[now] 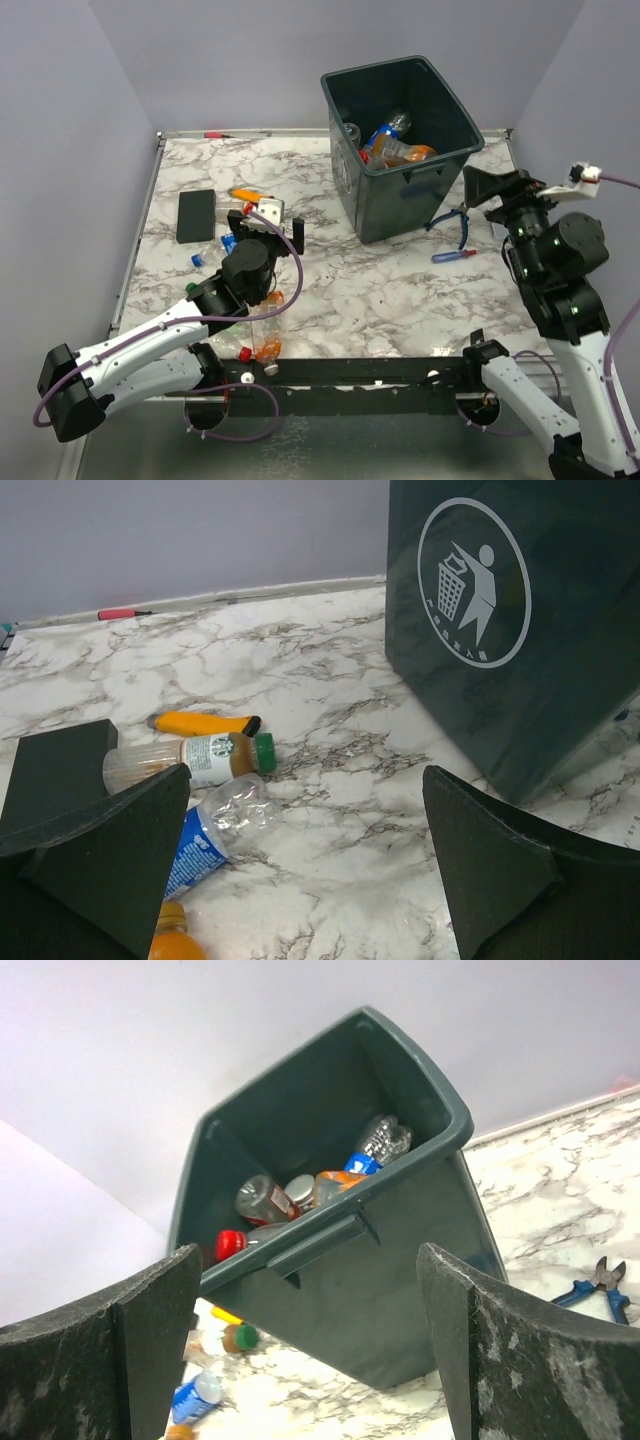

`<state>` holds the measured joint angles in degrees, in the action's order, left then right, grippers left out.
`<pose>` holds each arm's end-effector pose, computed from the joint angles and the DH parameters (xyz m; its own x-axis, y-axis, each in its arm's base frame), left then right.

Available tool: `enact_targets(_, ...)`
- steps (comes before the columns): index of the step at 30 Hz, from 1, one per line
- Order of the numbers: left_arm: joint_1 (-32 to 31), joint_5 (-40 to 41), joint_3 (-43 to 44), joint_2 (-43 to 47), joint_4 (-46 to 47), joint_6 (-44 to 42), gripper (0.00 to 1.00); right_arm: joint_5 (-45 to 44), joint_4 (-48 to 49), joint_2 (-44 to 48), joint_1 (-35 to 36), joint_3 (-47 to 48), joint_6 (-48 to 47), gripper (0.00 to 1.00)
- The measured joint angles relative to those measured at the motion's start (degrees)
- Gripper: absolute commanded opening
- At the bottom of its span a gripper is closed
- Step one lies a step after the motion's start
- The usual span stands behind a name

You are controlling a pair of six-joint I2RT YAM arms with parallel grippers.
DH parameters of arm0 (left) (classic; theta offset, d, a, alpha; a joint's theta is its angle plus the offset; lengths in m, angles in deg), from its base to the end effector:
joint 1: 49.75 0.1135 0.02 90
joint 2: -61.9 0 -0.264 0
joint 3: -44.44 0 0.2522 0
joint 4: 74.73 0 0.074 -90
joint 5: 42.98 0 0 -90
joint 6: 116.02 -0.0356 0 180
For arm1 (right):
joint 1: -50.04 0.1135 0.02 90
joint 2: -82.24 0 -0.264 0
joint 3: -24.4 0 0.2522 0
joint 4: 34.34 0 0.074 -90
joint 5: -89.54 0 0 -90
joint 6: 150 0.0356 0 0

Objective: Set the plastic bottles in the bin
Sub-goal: Place the plastic bottle in the trash bin, then move the trash bin to the center of the board.

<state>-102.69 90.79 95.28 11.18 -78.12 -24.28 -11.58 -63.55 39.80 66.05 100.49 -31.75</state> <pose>0.1430 -0.1484 0.3127 -0.0392 0.0155 -0.9991 0.1589 0.9872 0.0091 0.1400 0.0330 0.4398 0.0249 0.4903 -0.8712 -0.1108 0.8674 0.4851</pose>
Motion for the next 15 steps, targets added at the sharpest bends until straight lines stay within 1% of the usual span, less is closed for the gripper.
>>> enact_targets(3, 0.0, 0.0, 0.0, -0.2, 0.0, 0.2, 0.99, -1.2, -1.5, 5.0, 0.0, -0.9, 2.0, 0.94)
enact_targets(6, 0.0, 0.0, 0.0, -0.6, 0.0, 0.4, 0.99, -2.9, -2.0, 6.4, 0.0, -3.5, 4.5, 0.94)
enact_targets(10, 0.0, 0.0, 0.0, -1.4, 0.0, 0.6, 0.99, -3.5, -3.2, 5.4, 0.0, -10.3, 7.6, 0.94)
enact_targets(13, -0.1, 0.1, 0.0, -1.8, -0.2, 0.6, 0.99, -5.2, -4.3, 3.5, 0.0, -12.7, 10.1, 0.96)
enact_targets(15, -0.2, 0.2, 0.0, -2.0, -0.3, 0.6, 0.99, -6.5, -4.1, 3.9, 0.0, -14.7, 11.5, 0.98)
